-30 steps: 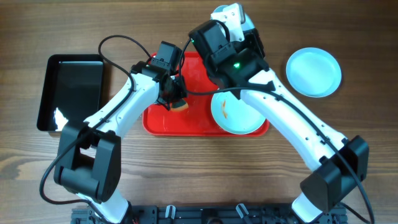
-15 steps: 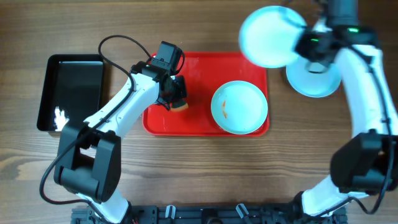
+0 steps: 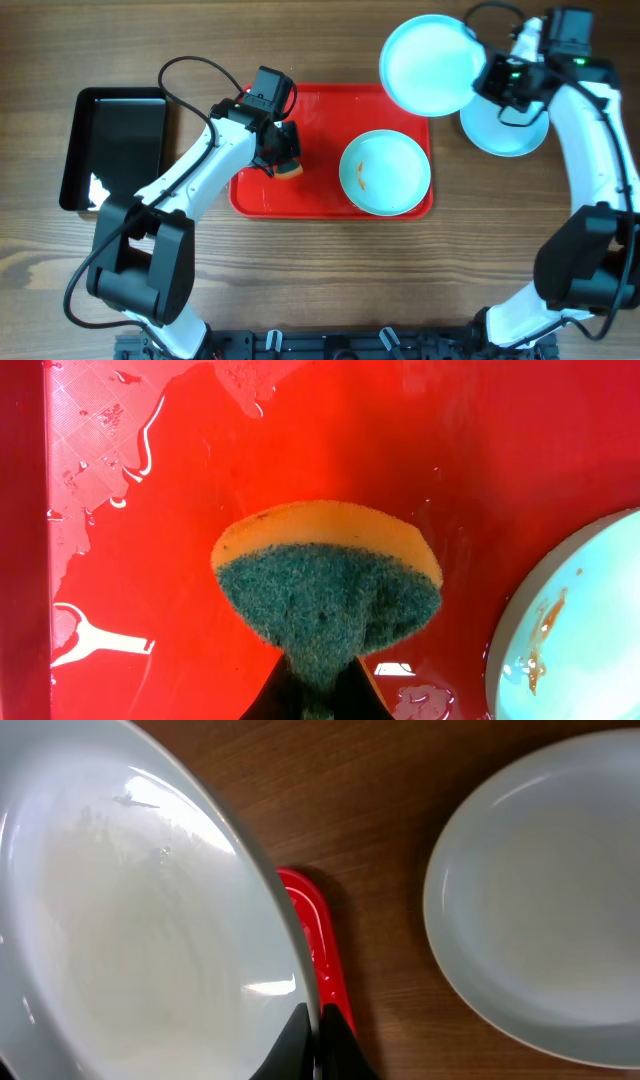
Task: Clean dirty plates on tray and stack at the side
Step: 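Lower the held plate onto the plate at the right and release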
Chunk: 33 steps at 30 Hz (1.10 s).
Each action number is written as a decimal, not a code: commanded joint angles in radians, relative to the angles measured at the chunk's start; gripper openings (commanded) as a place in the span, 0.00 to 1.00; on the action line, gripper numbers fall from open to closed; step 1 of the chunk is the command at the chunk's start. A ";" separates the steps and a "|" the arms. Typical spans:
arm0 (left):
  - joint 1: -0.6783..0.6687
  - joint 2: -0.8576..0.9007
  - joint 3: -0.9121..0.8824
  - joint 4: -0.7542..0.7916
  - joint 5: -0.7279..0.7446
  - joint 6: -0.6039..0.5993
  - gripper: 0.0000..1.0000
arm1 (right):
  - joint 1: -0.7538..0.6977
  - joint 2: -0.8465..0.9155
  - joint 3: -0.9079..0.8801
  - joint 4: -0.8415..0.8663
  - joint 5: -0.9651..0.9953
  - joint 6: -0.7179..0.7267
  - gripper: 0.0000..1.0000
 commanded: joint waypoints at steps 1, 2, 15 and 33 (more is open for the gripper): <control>0.002 0.006 -0.006 0.000 0.008 -0.010 0.04 | 0.145 -0.103 0.000 0.014 0.408 -0.018 0.04; 0.002 0.006 -0.006 0.000 0.008 -0.009 0.04 | 0.187 -0.118 0.000 0.016 0.531 -0.018 0.04; 0.002 0.006 -0.006 0.000 0.008 -0.010 0.04 | 0.593 -0.135 0.000 0.176 1.422 -0.223 0.04; 0.002 0.006 -0.006 0.005 0.009 -0.010 0.04 | 0.651 -0.135 0.000 0.319 1.571 -0.499 0.04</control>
